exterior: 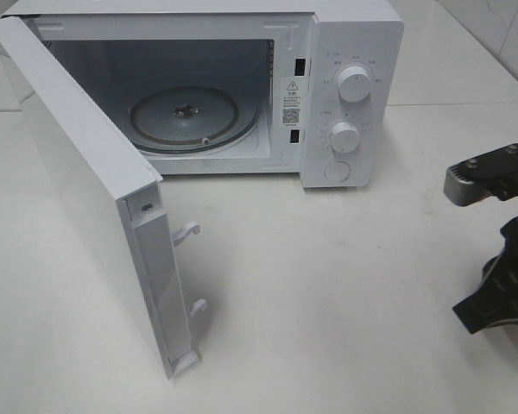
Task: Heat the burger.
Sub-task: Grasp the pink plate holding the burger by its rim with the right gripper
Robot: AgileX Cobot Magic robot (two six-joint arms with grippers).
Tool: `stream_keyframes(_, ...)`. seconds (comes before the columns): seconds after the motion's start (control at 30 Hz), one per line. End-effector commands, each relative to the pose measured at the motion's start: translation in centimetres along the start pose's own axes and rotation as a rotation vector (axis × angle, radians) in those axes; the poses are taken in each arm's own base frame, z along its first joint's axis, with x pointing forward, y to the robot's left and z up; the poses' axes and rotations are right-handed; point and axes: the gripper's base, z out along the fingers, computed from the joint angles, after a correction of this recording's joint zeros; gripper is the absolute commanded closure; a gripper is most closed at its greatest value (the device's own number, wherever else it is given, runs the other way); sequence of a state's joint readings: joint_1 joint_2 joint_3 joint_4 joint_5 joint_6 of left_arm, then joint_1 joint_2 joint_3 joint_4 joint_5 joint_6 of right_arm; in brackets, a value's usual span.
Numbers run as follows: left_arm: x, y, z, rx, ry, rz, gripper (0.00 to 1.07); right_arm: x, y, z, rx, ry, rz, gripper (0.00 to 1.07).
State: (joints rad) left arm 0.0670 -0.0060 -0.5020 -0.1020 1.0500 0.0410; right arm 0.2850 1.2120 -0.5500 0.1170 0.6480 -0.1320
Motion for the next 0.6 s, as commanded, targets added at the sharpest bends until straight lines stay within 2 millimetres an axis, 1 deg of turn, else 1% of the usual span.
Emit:
stream_keyframes(0.03, 0.1, 0.0, -0.2, 0.002, -0.029, -0.002, 0.07, 0.3, -1.4, -0.3, 0.032, 0.008, 0.044, 0.97)
stream_keyframes(0.07, 0.1, 0.0, -0.2, 0.002, -0.029, -0.002, 0.07, 0.3, -1.4, -0.3, 0.032, 0.008, 0.044, 0.97)
stream_keyframes(0.13, 0.1, 0.0, -0.2, 0.002, -0.029, -0.002, 0.07, 0.3, -2.6, -0.4, 0.062, -0.004, 0.122, 0.93)
stream_keyframes(0.17, 0.1, 0.0, -0.2, 0.002, -0.029, -0.002, 0.07, 0.3, -2.6, -0.4, 0.062, -0.004, 0.122, 0.93)
stream_keyframes(0.2, 0.1, 0.0, -0.2, 0.002, -0.029, -0.002, 0.07, 0.3, -3.2, -0.5, 0.081, -0.019, 0.179, 0.87)
stream_keyframes(0.23, 0.1, 0.0, -0.2, 0.002, -0.029, -0.002, 0.07, 0.3, -3.2, -0.5, 0.081, -0.019, 0.179, 0.87)
stream_keyframes(0.27, 0.1, 0.0, -0.2, 0.002, -0.029, -0.002, 0.07, 0.3, -3.7, -0.5, 0.094, -0.032, 0.218, 0.76)
stream_keyframes(0.3, 0.1, 0.0, -0.2, 0.002, -0.029, -0.002, 0.07, 0.3, -3.9, -0.5, 0.1, -0.036, 0.229, 0.68)
stream_keyframes(0.33, 0.1, 0.0, -0.2, 0.002, -0.029, -0.002, 0.07, 0.3, -3.9, -0.5, 0.1, -0.036, 0.229, 0.68)
stream_keyframes(0.37, 0.1, 0.0, -0.2, 0.002, -0.029, -0.002, 0.07, 0.3, -4.2, -0.6, 0.116, -0.046, 0.233, 0.49)
stream_keyframes(0.4, 0.1, 0.0, -0.2, 0.002, -0.029, -0.002, 0.07, 0.3, -4.4, -0.6, 0.125, -0.05, 0.231, 0.39)
stream_keyframes(0.43, 0.1, 0.0, -0.2, 0.002, -0.029, -0.002, 0.07, 0.3, -4.4, -0.6, 0.125, -0.05, 0.231, 0.39)
stream_keyframes(0.47, 0.1, 0.0, -0.2, 0.002, -0.029, -0.002, 0.07, 0.2, -4.6, -0.6, 0.14, -0.059, 0.217, 0.21)
stream_keyframes(0.5, 0.1, 0.0, -0.2, 0.002, -0.029, -0.002, 0.07, 0.1, -4.7, -0.7, 0.155, -0.066, 0.201, 0.15)
stream_keyframes(0.53, 0.1, 0.0, -0.2, 0.002, -0.029, -0.002, 0.07, 0.1, -4.7, -0.7, 0.155, -0.066, 0.201, 0.15)
stream_keyframes(0.6, 0.1, 0.0, -0.2, 0.002, -0.029, -0.002, 0.07, 0.0, -5.0, -0.7, 0.182, -0.083, 0.176, 0.04)
